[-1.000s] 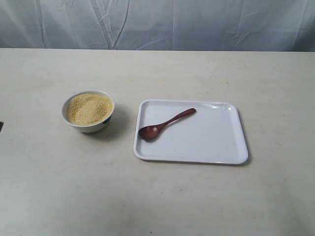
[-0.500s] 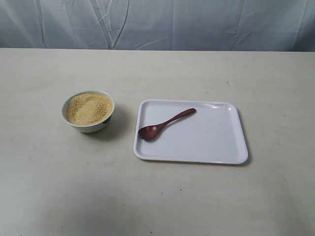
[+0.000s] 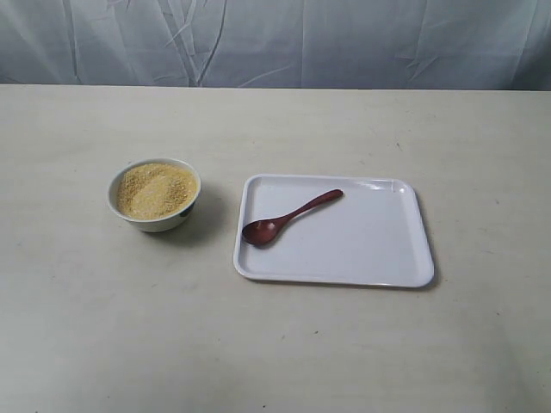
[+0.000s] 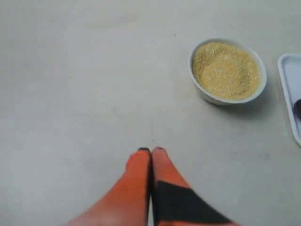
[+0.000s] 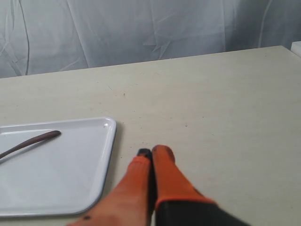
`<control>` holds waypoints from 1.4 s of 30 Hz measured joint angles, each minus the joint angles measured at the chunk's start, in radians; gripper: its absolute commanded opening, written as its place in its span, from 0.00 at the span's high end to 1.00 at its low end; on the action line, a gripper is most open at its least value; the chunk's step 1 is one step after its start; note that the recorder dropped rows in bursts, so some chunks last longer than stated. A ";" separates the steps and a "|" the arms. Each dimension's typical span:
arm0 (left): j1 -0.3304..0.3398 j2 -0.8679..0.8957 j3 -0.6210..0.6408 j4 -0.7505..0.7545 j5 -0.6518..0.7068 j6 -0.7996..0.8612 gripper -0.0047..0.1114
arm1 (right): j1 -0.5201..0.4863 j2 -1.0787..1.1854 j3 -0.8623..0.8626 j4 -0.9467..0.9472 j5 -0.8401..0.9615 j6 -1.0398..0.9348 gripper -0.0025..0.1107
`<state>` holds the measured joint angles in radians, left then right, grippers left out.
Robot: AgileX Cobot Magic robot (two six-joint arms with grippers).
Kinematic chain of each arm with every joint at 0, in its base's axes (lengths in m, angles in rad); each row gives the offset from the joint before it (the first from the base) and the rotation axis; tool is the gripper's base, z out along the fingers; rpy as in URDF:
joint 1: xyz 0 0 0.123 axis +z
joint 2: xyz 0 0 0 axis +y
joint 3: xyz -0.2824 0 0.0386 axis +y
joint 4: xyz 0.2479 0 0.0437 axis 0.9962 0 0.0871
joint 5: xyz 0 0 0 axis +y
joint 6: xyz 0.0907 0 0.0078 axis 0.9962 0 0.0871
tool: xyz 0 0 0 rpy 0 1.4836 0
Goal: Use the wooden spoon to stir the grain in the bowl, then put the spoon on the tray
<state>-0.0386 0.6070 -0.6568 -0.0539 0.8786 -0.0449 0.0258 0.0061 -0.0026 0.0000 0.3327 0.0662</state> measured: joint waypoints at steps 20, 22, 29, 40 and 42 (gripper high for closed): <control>0.036 -0.541 0.489 0.120 -0.641 -0.001 0.96 | 0.000 0.000 0.000 0.000 0.000 0.000 0.98; 0.036 -0.590 0.591 0.096 -0.652 -0.001 0.96 | 0.000 0.000 0.000 0.000 0.000 0.000 0.98; 0.036 -0.601 0.654 0.047 -0.627 -0.001 0.96 | 0.000 0.000 0.002 0.000 0.000 0.000 0.98; 0.036 -0.602 0.654 0.042 -0.627 -0.002 0.96 | 0.000 0.000 0.002 0.000 0.000 0.000 0.98; 0.036 -0.602 0.654 0.042 -0.629 -0.002 0.96 | 0.000 0.000 0.002 0.000 0.000 0.000 0.98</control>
<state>-0.0024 0.0046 -0.0027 -0.0119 0.2500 -0.0472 0.0258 0.0061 -0.0010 0.0000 0.3327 0.0662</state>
